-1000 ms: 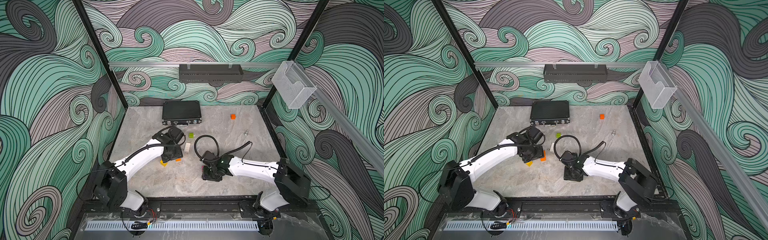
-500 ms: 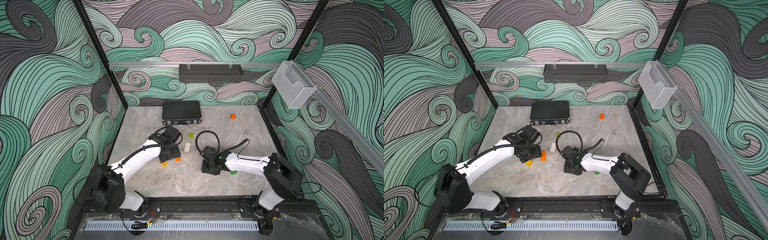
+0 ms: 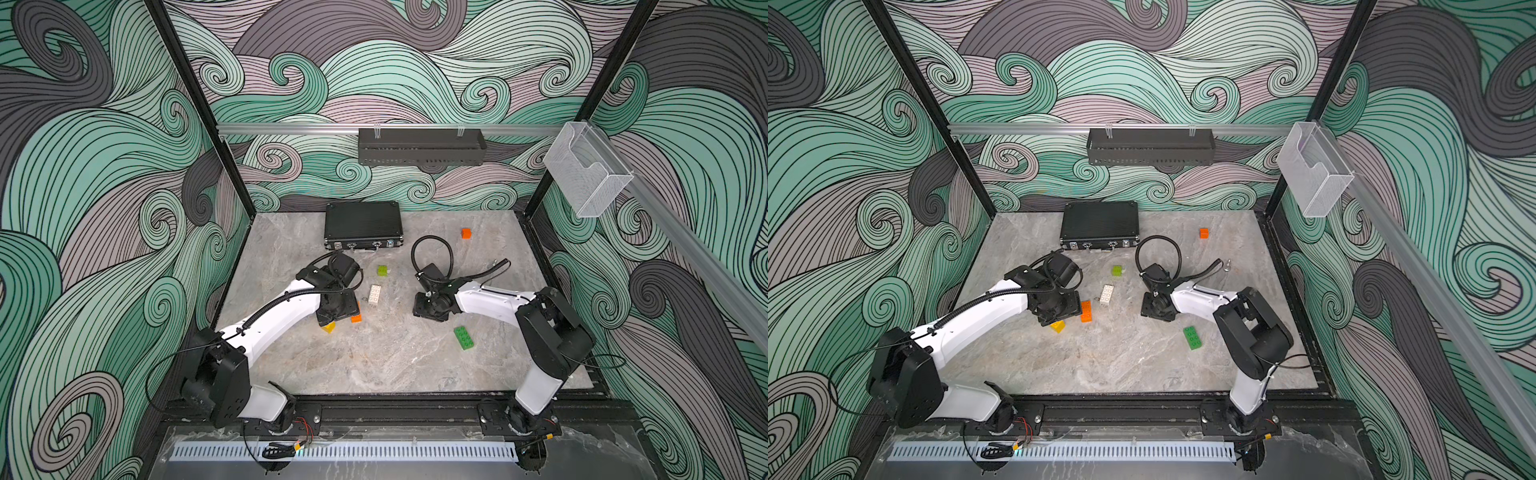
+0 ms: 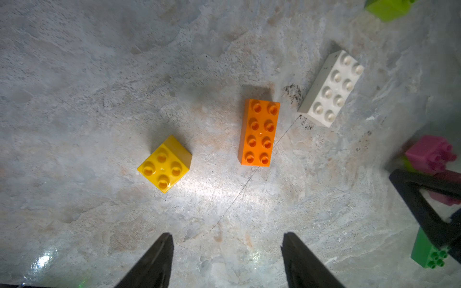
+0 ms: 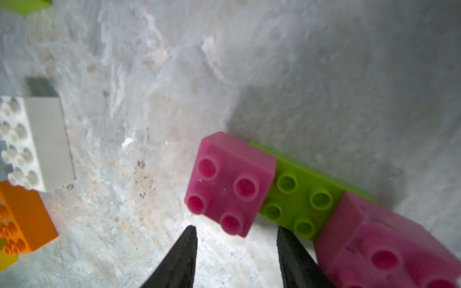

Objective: Assemble a carrot with lego
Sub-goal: Move the lego brick at the center of the board, then pick up the lego brick from the center of the board.

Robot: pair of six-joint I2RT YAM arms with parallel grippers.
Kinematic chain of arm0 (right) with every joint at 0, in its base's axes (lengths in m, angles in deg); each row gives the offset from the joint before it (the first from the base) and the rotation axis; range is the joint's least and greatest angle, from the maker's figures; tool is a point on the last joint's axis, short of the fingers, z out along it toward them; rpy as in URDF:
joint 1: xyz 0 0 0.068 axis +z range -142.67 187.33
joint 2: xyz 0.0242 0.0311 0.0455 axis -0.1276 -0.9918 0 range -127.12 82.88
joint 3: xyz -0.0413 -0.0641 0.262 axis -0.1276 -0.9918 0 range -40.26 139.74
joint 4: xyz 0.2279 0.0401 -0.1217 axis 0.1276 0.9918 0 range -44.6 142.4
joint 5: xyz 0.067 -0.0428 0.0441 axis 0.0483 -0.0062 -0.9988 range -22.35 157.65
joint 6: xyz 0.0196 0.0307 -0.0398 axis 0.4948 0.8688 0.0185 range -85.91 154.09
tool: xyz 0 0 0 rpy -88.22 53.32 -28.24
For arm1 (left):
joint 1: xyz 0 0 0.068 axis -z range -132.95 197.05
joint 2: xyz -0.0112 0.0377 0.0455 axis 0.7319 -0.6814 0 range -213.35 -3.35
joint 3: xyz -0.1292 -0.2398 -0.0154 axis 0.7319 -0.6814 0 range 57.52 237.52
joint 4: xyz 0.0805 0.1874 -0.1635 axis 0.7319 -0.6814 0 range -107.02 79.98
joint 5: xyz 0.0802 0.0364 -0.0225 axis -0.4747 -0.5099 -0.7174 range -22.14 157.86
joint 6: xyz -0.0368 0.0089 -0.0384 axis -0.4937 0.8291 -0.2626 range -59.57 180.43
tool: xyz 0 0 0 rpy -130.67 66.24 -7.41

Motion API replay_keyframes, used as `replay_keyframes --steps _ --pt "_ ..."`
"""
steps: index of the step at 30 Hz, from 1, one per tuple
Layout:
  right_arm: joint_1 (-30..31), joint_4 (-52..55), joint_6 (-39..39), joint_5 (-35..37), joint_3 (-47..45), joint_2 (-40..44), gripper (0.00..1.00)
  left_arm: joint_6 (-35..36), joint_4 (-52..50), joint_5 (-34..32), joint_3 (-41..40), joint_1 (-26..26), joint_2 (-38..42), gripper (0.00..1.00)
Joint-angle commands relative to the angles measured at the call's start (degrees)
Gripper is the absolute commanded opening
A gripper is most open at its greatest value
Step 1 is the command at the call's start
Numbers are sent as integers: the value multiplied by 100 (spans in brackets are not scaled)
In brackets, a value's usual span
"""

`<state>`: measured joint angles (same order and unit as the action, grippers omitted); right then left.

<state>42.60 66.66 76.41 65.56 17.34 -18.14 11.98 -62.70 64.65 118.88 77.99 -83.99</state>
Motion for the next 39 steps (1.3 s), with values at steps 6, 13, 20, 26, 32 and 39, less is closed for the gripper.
replay_keyframes --steps 6,13,20,26,32,39 --pt "-145 573 -728 -477 402 -332 56 162 -207 -172 141 -144 -132 70" --pt "377 1076 -621 -384 302 693 67 513 -612 -454 246 -606 -181 70" --pt "600 1268 -392 -456 96 1395 70 2168 -368 -257 78 -800 -258 91" --pt "595 1337 -347 -481 44 1627 71 2664 -659 -433 176 -826 -645 85" --pt "595 1338 -330 -514 114 1673 72 3313 -341 -513 58 -825 -806 78" --pt "570 1372 -321 -538 148 1736 72 3584 -176 -243 -57 -820 -1076 74"
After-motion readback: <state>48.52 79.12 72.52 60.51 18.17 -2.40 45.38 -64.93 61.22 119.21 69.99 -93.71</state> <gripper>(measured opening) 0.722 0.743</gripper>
